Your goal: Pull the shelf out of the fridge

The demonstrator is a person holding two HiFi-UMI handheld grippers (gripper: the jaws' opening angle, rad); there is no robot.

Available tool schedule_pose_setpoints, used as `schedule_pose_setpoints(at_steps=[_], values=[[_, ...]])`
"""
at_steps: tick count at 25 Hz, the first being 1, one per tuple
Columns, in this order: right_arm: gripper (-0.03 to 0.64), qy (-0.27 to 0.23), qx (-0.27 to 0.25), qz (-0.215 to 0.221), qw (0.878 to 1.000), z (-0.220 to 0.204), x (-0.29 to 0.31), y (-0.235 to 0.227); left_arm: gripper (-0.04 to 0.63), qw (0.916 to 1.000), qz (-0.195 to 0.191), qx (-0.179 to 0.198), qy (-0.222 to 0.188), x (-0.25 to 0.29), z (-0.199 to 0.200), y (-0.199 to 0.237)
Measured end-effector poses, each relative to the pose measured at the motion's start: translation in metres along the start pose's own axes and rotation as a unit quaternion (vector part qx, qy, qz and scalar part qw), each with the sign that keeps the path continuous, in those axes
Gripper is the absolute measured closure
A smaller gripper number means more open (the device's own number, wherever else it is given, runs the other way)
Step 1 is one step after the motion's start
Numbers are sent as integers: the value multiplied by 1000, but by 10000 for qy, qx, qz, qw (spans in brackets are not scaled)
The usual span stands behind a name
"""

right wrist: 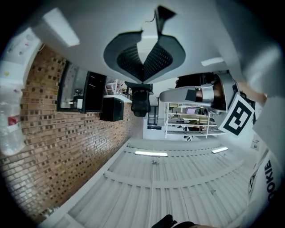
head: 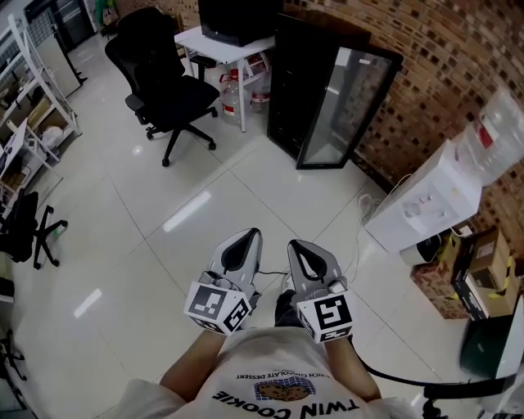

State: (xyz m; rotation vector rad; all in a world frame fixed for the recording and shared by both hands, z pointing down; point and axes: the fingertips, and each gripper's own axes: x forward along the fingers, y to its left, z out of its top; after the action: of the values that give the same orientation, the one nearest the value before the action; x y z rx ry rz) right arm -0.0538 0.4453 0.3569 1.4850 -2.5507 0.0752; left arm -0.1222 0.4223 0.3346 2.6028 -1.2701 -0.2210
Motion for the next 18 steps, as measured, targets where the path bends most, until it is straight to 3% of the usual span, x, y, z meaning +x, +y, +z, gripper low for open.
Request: schedule_pose_setpoints(at_steps=[11,18], values=[[612,-79,174,264,9995,13,72,-119,594,9995,109,120,287,143,4,4],[612,-109,221,314,9992,15,99,-181,594,9992,198,140,306,207,4,8]])
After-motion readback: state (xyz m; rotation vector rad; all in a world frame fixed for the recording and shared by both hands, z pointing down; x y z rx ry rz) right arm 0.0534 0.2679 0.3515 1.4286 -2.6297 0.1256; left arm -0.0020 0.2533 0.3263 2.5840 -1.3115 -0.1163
